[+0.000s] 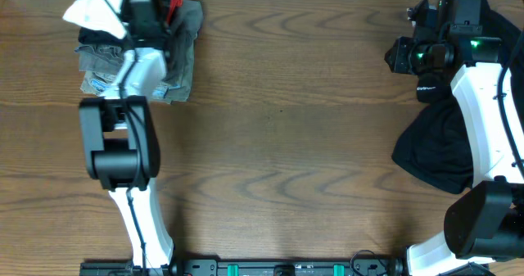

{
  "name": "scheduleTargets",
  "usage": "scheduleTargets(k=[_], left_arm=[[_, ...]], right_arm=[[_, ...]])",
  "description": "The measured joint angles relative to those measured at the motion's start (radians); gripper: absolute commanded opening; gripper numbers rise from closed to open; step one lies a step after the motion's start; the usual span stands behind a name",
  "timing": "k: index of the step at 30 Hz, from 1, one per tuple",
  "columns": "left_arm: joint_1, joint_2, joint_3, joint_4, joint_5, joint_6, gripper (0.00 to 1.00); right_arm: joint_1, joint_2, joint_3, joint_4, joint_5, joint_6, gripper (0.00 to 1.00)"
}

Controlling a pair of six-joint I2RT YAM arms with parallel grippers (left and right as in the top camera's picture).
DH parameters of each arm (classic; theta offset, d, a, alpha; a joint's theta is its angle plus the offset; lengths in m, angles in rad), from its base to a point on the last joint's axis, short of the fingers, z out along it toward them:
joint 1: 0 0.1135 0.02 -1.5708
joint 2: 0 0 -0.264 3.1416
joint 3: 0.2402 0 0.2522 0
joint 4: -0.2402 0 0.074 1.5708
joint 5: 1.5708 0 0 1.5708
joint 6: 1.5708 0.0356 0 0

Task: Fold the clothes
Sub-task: 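Lower the white shirt onto the top of the folded clothes stack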

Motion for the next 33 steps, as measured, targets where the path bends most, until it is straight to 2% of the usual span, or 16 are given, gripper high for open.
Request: scheduleTargets(k=[1,2,3,4,6,7,8,18,24,28,33], left_arm=[[-0.019,0.0,0.0,-0.015,-0.002,-0.04,0.14],[-0.03,0.0,0.0,-0.027,-0.003,-0.064,0.25],[-0.041,0.0,0.0,-0.041,-0.003,-0.095,0.4],[-0.05,0.0,0.0,-0.053,-0.003,-0.119,0.64],[-0.06,0.0,0.0,-0.074,-0.002,-0.159,0.87],[-0.062,0.0,0.0,-0.081,-0.003,-0.172,0.95],[-0.063,0.0,0.0,-0.088,-0.003,-0.187,0.98],[-0.064,-0.006,0.0,-0.101,-0.003,-0.222,0.98],[-0.141,-0.119,0.0,-0.137,0.001,-0.225,0.98],[-0.166,-0.252,0.002,-0.178,0.093,-0.248,0.98],[-0.059,-0.283,0.018,-0.187,0.199,-0.342,0.98]], right_arm=[[0.0,0.0,0.0,-0.001,0.0,0.0,0.29],[0.0,0.0,0.0,-0.002,0.0,0.0,0.29],[0.0,0.0,0.0,-0.003,0.0,0.0,0.31],[0.0,0.0,0.0,-0.005,0.0,0.0,0.33],[0.0,0.0,0.0,-0.008,0.0,0.004,0.39],[0.0,0.0,0.0,-0.008,0.0,0.004,0.41],[0.0,0.0,0.0,-0.01,0.0,0.003,0.42],[0.015,0.0,0.0,-0.015,-0.001,0.0,0.43],[0.017,0.002,0.0,-0.01,-0.001,0.0,0.44],[0.016,0.011,-0.002,-0.01,0.0,0.0,0.44],[0.017,0.012,-0.006,-0.018,0.0,-0.005,0.44]])
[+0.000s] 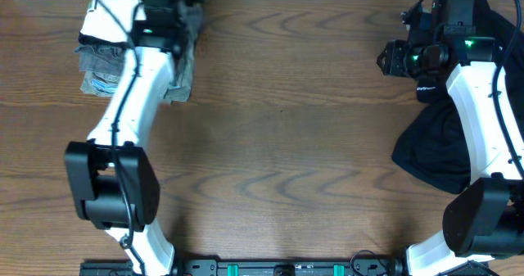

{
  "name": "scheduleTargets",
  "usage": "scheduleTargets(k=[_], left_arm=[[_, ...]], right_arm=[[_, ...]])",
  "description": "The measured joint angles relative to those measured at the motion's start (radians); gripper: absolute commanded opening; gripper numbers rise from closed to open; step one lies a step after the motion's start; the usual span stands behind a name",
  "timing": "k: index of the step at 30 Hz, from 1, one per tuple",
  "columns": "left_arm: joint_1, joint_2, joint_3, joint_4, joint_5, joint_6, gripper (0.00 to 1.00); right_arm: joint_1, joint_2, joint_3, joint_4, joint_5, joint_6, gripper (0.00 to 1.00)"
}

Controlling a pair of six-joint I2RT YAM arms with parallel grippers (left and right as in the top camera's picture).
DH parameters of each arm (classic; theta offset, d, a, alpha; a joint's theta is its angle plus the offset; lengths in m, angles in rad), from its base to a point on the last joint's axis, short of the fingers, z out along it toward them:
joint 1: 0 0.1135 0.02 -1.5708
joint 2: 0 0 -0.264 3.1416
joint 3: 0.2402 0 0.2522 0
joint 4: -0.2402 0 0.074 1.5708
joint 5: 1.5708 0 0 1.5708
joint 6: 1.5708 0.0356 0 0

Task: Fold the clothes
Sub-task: 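Lower the white shirt onto the top of the folded clothes stack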

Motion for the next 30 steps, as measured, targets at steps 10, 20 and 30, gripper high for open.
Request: scheduleTargets(k=[10,20,30], left_arm=[[0.267,0.194,-0.002,0.317,0.26,-0.163,0.99],[0.261,0.348,-0.003,0.271,0.296,-0.187,0.98],[0.26,0.413,0.0,0.242,0.281,-0.192,0.98]], right_arm=[[0.006,0.0,-0.002,-0.002,0.0,-0.006,0.44],[0.009,0.0,-0.002,-0.008,-0.001,-0.007,0.45],[0.009,0.0,-0.002,-0.008,-0.002,-0.008,0.46]])
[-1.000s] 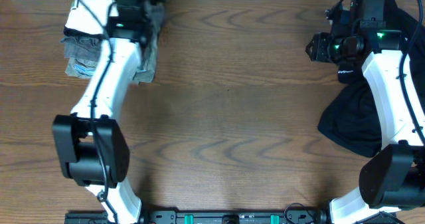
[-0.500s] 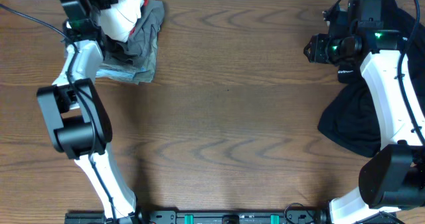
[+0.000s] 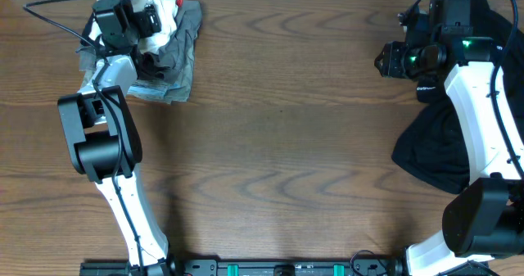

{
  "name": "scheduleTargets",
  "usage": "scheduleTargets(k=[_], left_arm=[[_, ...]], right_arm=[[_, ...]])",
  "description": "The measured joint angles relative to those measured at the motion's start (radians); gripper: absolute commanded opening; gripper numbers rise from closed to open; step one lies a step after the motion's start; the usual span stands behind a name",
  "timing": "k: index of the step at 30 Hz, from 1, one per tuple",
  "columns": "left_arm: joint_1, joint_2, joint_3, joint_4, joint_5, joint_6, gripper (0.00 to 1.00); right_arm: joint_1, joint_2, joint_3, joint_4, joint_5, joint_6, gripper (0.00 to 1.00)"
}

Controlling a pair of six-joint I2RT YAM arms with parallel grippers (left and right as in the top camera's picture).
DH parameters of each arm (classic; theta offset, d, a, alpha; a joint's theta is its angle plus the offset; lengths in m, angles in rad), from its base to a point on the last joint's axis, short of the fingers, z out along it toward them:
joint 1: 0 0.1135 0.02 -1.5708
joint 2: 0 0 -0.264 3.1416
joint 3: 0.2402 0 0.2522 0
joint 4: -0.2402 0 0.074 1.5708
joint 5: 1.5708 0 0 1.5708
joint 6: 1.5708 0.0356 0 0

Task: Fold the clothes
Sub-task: 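Lower the white shirt onto the top of the folded clothes stack, then open the left gripper and raise it off the stacked shirt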

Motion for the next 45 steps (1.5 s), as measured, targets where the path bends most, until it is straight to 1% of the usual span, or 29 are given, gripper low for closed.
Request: scheduleTargets(k=[2,5,9,12,14,18,23,28,33,45], left_arm=[[0.0,0.0,0.0,0.0,0.0,-0.001,0.98],[0.0,-0.005,0.0,-0.014,0.0,-0.001,0.98],[0.0,-0.059,0.0,-0.121,-0.008,-0.001,0.98],[0.0,-0.134,-0.004,-0.204,-0.014,-0.001,0.98],[0.0,-0.202,-0.006,-0.257,-0.015,-0.001,0.98],[0.0,-0.376,-0.007,-0.369,-0.018,-0.001,0.98],[-0.004,-0.605,-0.007,-0.502,-0.019,-0.001,0.98],[-0.014,-0.734,-0.007,-0.64,-0.019,-0.001,0.98],[-0.016,-0.755,-0.007,-0.675,-0.019,-0.001,0.98],[-0.016,-0.754,-0.007,-0.677,-0.019,-0.001,0.98]], right_arm=[[0.0,0.0,0.0,0.0,0.0,0.0,0.47],[0.0,0.0,0.0,0.003,-0.001,0.0,0.53],[0.0,0.0,0.0,0.035,-0.002,-0.006,0.6],[0.0,-0.002,0.0,0.07,-0.002,-0.016,0.67],[0.0,-0.012,-0.001,0.088,-0.002,-0.025,0.76],[-0.001,-0.065,-0.004,0.132,0.006,-0.055,0.98],[-0.009,-0.183,-0.004,0.198,0.039,-0.076,0.99],[-0.023,-0.3,-0.004,0.266,0.08,-0.079,0.99],[-0.026,-0.356,-0.004,0.259,0.095,-0.08,0.99],[-0.027,-0.355,-0.004,0.158,0.101,-0.08,0.99]])
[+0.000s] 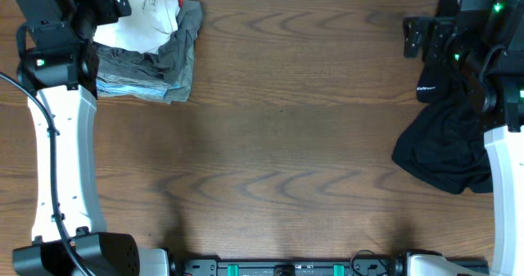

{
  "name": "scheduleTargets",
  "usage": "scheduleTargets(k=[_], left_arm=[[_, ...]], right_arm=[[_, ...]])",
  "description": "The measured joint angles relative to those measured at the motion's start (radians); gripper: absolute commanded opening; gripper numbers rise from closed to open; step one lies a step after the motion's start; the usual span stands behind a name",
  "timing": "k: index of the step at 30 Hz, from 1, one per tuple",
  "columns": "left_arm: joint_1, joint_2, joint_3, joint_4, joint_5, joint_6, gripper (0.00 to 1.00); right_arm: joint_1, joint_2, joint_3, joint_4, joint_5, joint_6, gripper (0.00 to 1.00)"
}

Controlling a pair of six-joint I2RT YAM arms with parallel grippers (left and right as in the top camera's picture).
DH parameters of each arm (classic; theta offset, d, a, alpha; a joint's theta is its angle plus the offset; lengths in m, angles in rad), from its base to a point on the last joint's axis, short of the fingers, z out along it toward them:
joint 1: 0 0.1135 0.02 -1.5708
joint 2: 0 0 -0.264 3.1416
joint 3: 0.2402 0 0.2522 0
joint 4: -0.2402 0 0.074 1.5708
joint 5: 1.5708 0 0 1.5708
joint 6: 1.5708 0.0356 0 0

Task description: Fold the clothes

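Observation:
A stack of folded grey clothes (160, 67) lies at the table's far left corner, with a white garment (147, 18) crumpled on top of it. My left gripper (115, 2) sits high at the white garment's left edge; its jaws are too dark to read. A black garment (442, 141) lies bunched at the right side, partly under my right arm. My right gripper (412, 37) hovers beyond the black garment's far left corner, pointing left, and its state is unclear.
The wooden table (278, 145) stretches between the two piles. Its far edge runs just behind the stack and the right gripper. The left arm's white link (65, 145) runs down the left side, and the right arm's link (508, 186) covers the right edge.
The left arm has swung out to the far left and risen toward the camera. The white garment now lies spread on the stack. The right gripper has moved right and toward the far edge.
The left gripper was over the grey stack with white cloth at the stack's far left. Then it reached over the stack's far edge. Then the white cloth was at the stack's far right by the gripper. Now it rests on top, the arm off to the left.

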Motion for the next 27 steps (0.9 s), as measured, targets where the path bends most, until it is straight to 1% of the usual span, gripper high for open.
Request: scheduleTargets(k=[3,10,12,14,15,19,21,23,25,27], left_arm=[[0.0,0.0,0.0,0.0,0.0,0.0,0.98],[0.0,0.0,0.0,0.0,0.0,0.0,0.98],[0.0,0.0,0.0,0.0,0.0,0.0,0.98],[0.0,0.0,0.0,0.0,0.0,0.0,0.98],[0.0,0.0,0.0,0.0,0.0,0.0,0.98],[0.0,0.0,0.0,0.0,0.0,0.0,0.98],[0.0,0.0,0.0,0.0,0.0,0.0,0.98],[0.0,0.0,0.0,0.0,0.0,0.0,0.98],[0.0,0.0,0.0,0.0,0.0,0.0,0.98],[0.0,0.0,0.0,0.0,0.0,0.0,0.98]], right_arm=[[0.0,0.0,0.0,-0.045,0.004,0.0,0.99],[0.0,-0.011,-0.002,-0.309,0.058,-0.003,0.99],[0.0,-0.038,-0.011,-0.32,0.069,-0.003,0.99],[0.0,-0.093,-0.029,-0.252,0.082,-0.003,0.98],[0.0,-0.132,-0.05,-0.186,0.089,-0.004,0.99],[0.0,-0.365,-0.253,0.256,0.103,-0.061,0.99],[0.0,-0.51,-0.42,0.477,0.105,-0.116,0.99],[0.0,-0.632,-0.577,0.65,0.107,-0.158,0.99],[0.0,-0.725,-0.718,0.737,0.107,-0.192,0.99],[0.0,-0.803,-0.864,0.771,0.108,-0.214,0.99]])
